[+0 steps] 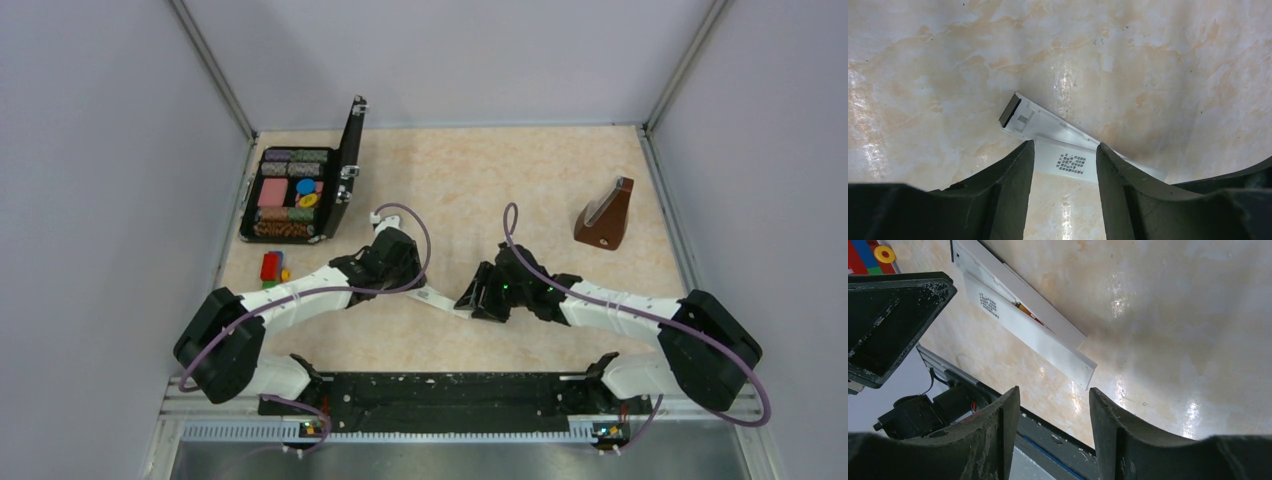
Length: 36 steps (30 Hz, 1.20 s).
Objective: Load the batteries into the remote control
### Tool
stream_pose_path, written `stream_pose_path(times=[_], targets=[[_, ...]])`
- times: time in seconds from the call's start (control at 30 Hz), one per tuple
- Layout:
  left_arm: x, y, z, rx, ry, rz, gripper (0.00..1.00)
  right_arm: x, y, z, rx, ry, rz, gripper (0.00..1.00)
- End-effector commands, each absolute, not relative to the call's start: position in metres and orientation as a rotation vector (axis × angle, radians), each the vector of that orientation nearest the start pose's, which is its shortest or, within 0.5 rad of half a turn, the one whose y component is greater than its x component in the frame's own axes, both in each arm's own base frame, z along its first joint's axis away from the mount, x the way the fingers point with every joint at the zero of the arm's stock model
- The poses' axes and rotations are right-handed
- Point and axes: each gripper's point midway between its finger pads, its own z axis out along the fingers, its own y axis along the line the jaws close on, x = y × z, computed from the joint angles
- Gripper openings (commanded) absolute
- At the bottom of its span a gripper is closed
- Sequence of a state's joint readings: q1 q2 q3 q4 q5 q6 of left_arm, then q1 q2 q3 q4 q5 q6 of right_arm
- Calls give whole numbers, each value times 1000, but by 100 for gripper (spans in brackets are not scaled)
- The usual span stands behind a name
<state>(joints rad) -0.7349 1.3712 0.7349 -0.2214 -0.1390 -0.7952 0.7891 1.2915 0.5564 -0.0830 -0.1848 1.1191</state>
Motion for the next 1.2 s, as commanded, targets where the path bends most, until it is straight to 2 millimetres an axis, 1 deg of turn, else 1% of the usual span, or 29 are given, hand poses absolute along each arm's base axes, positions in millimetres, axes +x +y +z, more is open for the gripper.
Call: stream_pose_path(times=[0.0, 0.13, 0.3, 0.43, 0.67, 0.9, 0.97, 1.17], targets=[[260, -239, 75, -158, 2445, -540, 54, 184, 278, 66, 329, 2604, 1026, 53], [261, -237, 79, -162, 2429, -539, 55, 183, 276, 66, 327, 2602, 1023, 55], [262, -236, 85, -162, 2418, -544, 56, 179, 273, 56, 331, 2612, 1023, 60], [264, -235, 91, -171, 2400, -549, 56, 184, 275, 55, 341, 2520, 1106, 63], [269, -231, 107, -195, 2357, -557, 56, 187, 277, 45, 354, 2471, 1151, 63], [270, -225, 114, -217, 2336, -558, 57, 188, 275, 40, 389, 2436, 1195, 59], [270, -224, 114, -218, 2334, -559, 57, 189, 279, 42, 373, 2424, 1224, 55], [271, -221, 117, -231, 2323, -560, 57, 188, 287, 45, 349, 2386, 1309, 51]])
